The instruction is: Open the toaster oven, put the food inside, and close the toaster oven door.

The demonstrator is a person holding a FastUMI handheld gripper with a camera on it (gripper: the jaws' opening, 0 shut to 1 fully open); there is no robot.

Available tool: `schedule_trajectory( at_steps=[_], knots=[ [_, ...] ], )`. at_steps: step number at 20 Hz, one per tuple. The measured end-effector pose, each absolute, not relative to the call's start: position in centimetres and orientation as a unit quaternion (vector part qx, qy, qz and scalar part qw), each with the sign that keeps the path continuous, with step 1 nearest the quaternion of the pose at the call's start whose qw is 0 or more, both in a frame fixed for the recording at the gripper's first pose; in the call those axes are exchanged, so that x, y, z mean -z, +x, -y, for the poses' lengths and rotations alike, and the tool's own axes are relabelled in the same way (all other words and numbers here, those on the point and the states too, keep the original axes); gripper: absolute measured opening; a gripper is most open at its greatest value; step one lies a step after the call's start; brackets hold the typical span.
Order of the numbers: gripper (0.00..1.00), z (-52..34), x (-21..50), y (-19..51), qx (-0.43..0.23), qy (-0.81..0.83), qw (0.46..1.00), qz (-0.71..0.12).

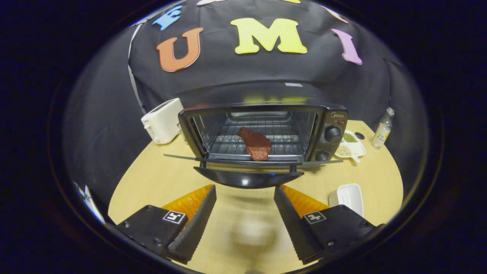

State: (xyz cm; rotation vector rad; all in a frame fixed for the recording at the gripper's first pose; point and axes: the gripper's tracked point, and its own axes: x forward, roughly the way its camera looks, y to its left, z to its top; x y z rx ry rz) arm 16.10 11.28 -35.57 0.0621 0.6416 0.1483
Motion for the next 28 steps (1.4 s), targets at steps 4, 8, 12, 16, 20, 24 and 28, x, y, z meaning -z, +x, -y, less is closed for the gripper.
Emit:
schedule_trajectory(
  at_steps=[4, 8, 12, 16, 20, 24, 28],
  knots=[
    [0.98, -11.1, 33.7, 18.7, -0.075, 0.030, 0.952, -0.294],
    [0.98, -11.0, 31.6, 20.7, -0.080, 0.027, 0.958, -0.275],
    [0.98, -10.8, 30.5, 20.2, -0.088, 0.027, 0.959, -0.270],
    [0.98, -9.3, 27.9, 18.9, -0.080, 0.031, 0.965, -0.249],
    [0.98, -6.7, 22.9, 16.9, -0.062, 0.044, 0.976, -0.205],
    [0.97, -3.6, 16.7, 13.4, -0.036, 0.038, 0.987, -0.155],
    [0.98, -1.2, 9.9, 8.5, -0.020, 0.021, 0.995, -0.100]
  ],
)
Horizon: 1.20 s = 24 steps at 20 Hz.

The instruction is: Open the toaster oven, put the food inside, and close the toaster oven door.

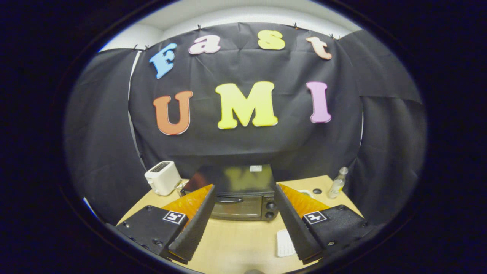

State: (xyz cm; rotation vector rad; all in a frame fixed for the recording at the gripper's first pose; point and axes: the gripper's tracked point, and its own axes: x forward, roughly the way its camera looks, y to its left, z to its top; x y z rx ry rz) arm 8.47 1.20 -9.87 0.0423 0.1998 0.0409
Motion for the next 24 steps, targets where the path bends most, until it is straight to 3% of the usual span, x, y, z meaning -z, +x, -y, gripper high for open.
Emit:
schedule_trajectory(
  at_steps=[9, 16, 24],
  knots=[
    [0.98, 7.6, -2.2, -1.6, 0.038, 0.013, 0.999, -0.009],
    [0.98, 14.6, -2.0, -3.3, 0.058, 0.004, 0.998, -0.018],
    [0.98, 17.5, -0.2, -3.3, 0.028, 0.021, 0.999, -0.016]
  ],
)
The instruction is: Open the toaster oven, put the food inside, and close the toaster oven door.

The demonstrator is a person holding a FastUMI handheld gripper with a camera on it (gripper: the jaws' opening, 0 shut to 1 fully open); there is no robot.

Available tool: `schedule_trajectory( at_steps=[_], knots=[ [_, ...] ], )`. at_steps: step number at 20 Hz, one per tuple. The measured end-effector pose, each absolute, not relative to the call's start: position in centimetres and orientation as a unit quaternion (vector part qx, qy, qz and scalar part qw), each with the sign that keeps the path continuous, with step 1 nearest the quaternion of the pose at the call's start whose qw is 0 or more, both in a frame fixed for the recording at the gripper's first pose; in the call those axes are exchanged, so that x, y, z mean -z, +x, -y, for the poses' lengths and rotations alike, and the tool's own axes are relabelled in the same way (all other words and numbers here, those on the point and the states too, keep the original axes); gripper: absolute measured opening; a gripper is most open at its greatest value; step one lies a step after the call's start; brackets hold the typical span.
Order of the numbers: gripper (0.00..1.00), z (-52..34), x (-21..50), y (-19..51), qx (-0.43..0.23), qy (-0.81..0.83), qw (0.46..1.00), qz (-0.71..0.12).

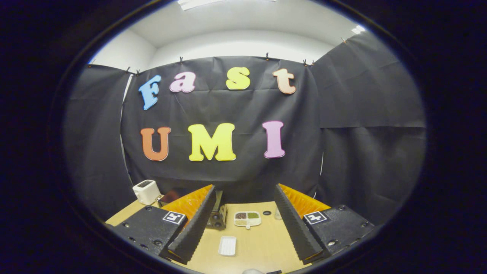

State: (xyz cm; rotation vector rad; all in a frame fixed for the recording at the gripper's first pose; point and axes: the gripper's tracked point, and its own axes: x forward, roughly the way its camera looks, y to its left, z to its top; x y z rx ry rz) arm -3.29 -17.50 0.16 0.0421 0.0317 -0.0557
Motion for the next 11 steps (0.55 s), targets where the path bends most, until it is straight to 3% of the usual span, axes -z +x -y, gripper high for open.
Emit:
schedule_trajectory(
  at_steps=[11],
  knots=[
    [0.98, 19.7, 1.6, -2.9, 0.017, 0.018, 0.999, -0.023]
  ],
)
